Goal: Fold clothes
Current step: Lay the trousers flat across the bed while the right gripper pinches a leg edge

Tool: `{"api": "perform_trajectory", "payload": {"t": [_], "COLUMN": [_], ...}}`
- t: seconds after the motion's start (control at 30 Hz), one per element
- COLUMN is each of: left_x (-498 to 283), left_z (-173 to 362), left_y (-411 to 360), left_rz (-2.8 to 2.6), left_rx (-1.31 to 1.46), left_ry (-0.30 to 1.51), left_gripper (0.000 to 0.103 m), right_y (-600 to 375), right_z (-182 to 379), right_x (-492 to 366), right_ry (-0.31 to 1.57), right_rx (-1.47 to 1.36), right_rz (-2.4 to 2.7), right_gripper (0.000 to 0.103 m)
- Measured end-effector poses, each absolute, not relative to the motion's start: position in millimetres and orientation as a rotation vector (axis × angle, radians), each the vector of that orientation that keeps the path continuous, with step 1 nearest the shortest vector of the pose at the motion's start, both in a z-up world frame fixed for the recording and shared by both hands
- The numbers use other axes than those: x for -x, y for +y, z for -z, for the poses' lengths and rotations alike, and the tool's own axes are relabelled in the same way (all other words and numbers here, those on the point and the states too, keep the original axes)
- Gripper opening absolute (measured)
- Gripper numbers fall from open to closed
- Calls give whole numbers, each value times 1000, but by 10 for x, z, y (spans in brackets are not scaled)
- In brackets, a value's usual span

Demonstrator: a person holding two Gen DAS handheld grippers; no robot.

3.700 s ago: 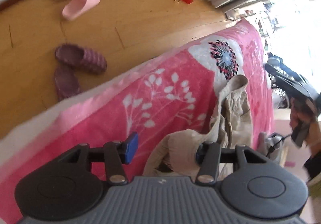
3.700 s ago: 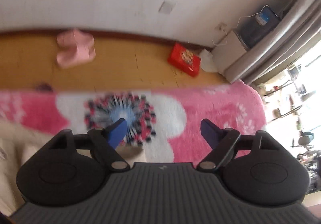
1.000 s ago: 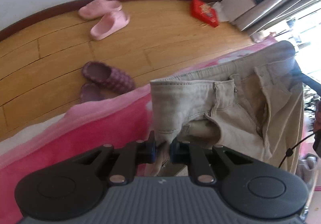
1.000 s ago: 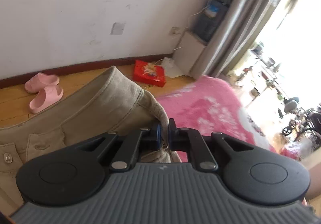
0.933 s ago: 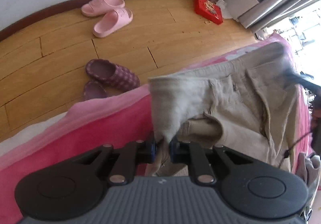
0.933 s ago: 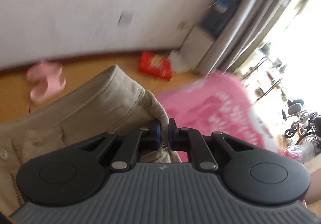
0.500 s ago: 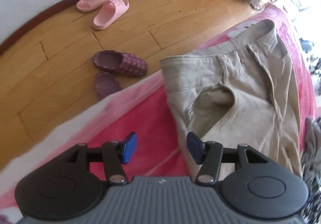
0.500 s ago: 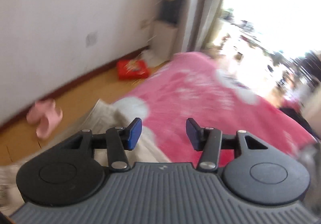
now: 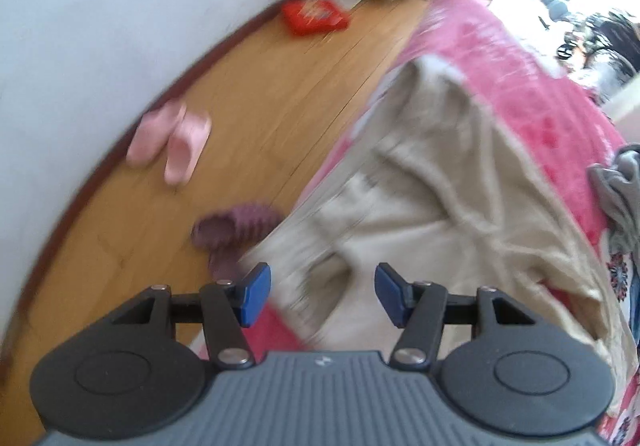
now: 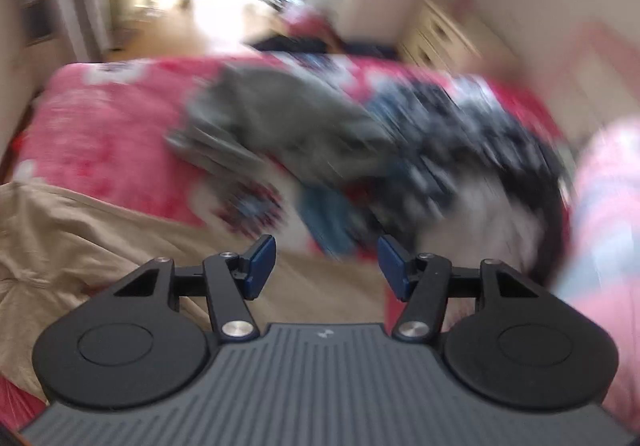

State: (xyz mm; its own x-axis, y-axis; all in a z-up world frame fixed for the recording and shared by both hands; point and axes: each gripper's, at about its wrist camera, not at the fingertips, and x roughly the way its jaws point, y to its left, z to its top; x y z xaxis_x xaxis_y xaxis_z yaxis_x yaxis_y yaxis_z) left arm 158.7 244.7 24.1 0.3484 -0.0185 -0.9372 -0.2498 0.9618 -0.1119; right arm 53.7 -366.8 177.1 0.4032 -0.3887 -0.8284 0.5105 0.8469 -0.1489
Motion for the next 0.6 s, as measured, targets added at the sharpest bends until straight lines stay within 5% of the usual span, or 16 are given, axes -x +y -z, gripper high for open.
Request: {"api": "perform_trajectory", "payload": {"t": [0.2, 0.4, 0.6], "left_x": [-2089, -2026, -1601], "left_z": [-615, -392, 190], "left_y": [1081, -615, -1950], "left_rz": [-21, 162, 454], "left_rx": [56, -81, -266], "left_ry": [1185, 1221, 1179], "left_gripper": [60, 60, 60], "right_y": [-4660, -5073, -5492], "right_z": [-539, 723, 1336], "right_x": [-516, -1147, -1534], "right_ry": [1114, 1277, 1260], "right_rx": [-386, -64, -4], "right_rz": [472, 81, -108], "right_gripper": [56, 54, 49]}}
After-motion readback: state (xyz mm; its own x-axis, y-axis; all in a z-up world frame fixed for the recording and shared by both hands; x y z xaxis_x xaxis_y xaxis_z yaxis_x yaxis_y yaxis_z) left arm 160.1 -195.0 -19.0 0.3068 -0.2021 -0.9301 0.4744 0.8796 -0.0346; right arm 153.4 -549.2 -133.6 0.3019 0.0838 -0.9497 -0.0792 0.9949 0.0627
